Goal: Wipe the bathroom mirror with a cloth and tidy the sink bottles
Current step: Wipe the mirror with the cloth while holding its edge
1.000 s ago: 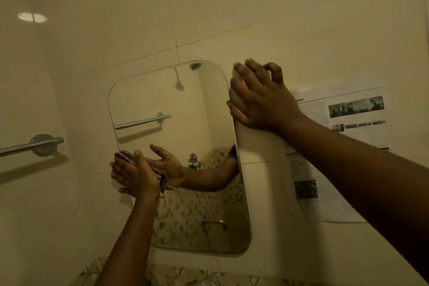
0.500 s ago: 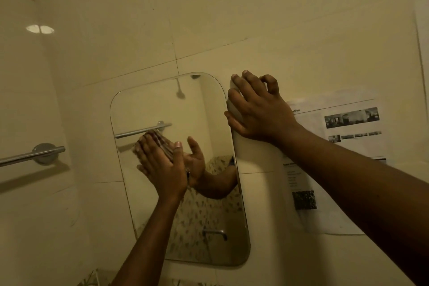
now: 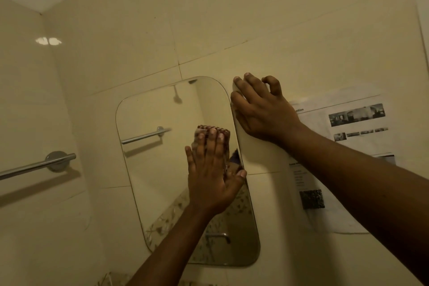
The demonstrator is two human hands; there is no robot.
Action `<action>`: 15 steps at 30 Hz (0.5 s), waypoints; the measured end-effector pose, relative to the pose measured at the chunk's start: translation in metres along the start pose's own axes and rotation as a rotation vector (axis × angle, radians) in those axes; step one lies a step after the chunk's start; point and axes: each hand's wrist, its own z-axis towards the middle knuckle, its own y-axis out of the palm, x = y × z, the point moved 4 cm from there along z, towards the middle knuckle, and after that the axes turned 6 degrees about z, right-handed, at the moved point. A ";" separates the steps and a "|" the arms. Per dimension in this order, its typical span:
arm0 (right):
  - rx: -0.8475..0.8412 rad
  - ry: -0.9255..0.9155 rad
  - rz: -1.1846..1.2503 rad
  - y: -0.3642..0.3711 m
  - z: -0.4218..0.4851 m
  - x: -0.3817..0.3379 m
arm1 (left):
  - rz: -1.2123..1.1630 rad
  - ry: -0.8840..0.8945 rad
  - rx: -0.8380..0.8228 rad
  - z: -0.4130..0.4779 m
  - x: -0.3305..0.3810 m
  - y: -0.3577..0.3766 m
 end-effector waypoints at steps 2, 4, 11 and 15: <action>0.004 0.002 -0.002 0.000 0.000 -0.001 | 0.049 0.093 -0.014 0.000 0.001 0.000; 0.002 0.003 -0.001 0.000 0.001 -0.001 | 0.091 0.213 -0.027 0.000 0.002 -0.001; -0.023 -0.004 -0.016 0.001 0.001 0.001 | 0.165 0.620 -0.102 0.007 -0.009 -0.004; -0.051 -0.001 -0.031 0.000 0.000 0.002 | 0.236 0.723 -0.169 0.019 -0.021 -0.009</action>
